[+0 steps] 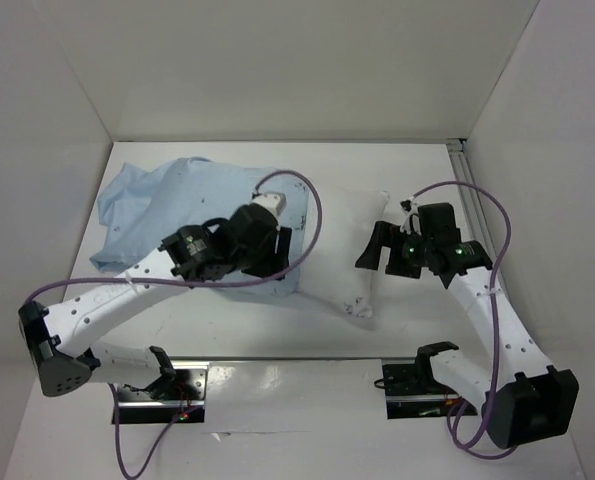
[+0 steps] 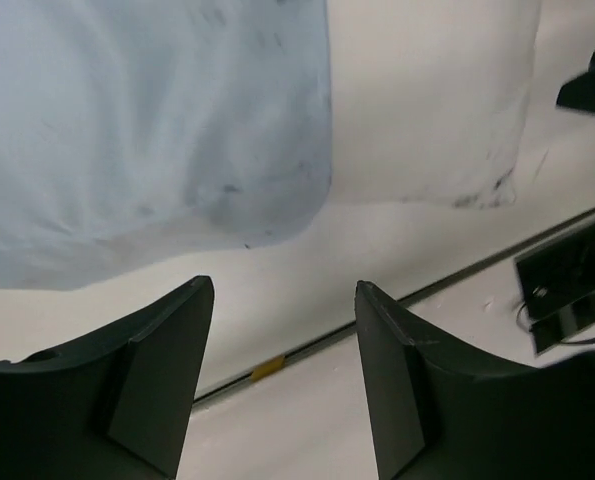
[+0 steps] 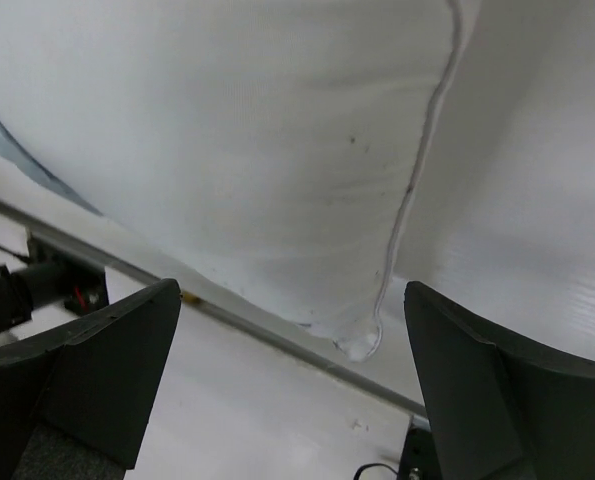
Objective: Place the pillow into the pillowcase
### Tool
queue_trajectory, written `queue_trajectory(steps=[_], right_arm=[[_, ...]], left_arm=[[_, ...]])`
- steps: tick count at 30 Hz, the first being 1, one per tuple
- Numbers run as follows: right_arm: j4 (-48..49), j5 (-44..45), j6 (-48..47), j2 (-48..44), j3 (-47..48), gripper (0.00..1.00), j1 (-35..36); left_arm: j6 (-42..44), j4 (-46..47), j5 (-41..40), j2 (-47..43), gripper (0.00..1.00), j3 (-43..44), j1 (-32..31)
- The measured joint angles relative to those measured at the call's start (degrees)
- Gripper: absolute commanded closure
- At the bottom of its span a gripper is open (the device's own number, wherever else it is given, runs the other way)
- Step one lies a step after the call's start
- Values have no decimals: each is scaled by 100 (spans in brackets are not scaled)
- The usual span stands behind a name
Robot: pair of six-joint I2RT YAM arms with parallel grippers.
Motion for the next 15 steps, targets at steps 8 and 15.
queue_trajectory(steps=[8, 15], right_arm=[[-107, -754, -426, 205, -286, 0, 208], [-55, -872, -463, 299, -426, 0, 330]], left_arm=[[-785, 179, -107, -42, 32, -1733, -1207], [-994, 973, -389, 315, 0, -2704, -1211]])
